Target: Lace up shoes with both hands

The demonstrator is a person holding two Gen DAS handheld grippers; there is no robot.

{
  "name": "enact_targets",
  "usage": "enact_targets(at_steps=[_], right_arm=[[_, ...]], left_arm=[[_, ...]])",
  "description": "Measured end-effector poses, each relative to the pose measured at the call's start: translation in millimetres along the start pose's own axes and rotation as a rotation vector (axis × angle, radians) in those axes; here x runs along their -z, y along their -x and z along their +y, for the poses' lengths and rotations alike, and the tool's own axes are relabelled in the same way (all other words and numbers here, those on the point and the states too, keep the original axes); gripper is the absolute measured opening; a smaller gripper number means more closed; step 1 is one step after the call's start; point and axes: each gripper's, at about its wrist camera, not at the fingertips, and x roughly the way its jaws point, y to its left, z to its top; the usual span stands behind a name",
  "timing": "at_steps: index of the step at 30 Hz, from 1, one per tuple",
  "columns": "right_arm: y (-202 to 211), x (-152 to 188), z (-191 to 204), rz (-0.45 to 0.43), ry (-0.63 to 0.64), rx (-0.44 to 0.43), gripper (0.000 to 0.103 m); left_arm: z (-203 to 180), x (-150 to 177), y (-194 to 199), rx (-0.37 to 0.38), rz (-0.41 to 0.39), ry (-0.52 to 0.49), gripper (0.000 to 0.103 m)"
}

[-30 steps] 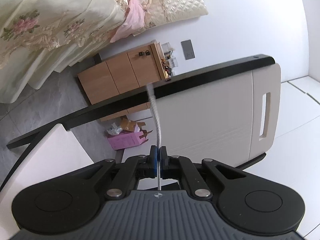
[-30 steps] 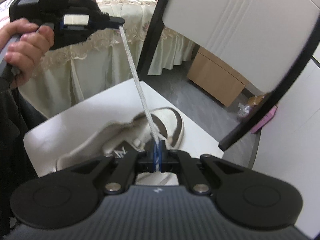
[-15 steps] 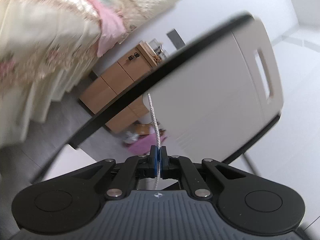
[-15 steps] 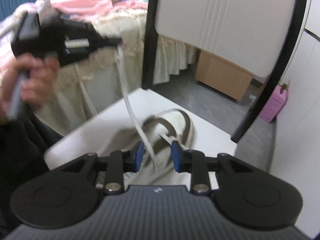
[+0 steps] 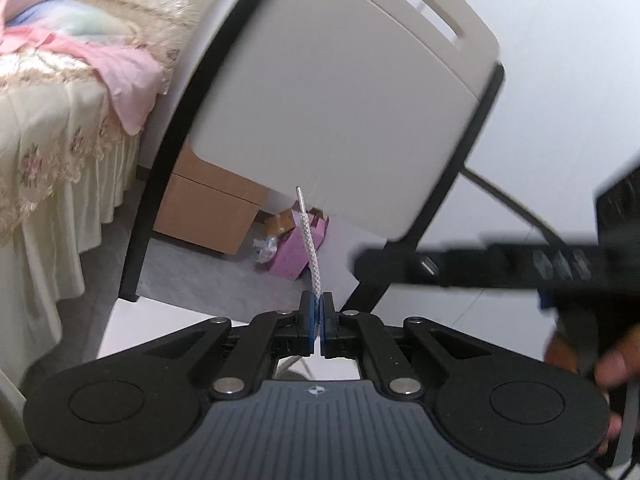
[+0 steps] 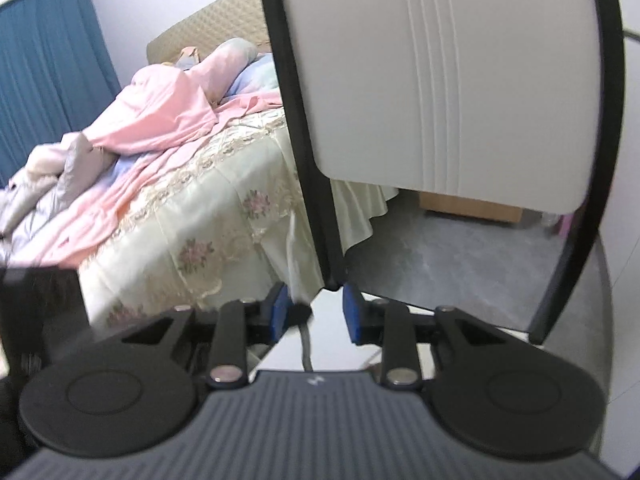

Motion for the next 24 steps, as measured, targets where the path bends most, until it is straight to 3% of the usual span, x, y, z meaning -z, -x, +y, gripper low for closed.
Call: enact_targets(at_steps=[9,11,12,15,24], right_arm=[[-27,4,-4,0.027,-0.086,-0.037,0.03],[-30,6,-4,0.021,-0.101,-0.042,0.021],[-30,6,-5,0.014,-0.105,-0.045,0.011],[-29,7,-7,-0.01,-0.113,-0.028,0.004],[-14,10,-20,-0.06,-0.119,0.042,0.003]], left_arm=[[-9,10,0,0.0,0.036,-0.109,0.003],[-11,11,0,0.002,0.039,-0.115,0.003],[-12,11,0,0.002,0.041,-0.12,0.003],[-14,11,-1,0.003,0.042,-0.131,0.003],[-20,14,-2,0.013,0.05,-0.151,0.003]])
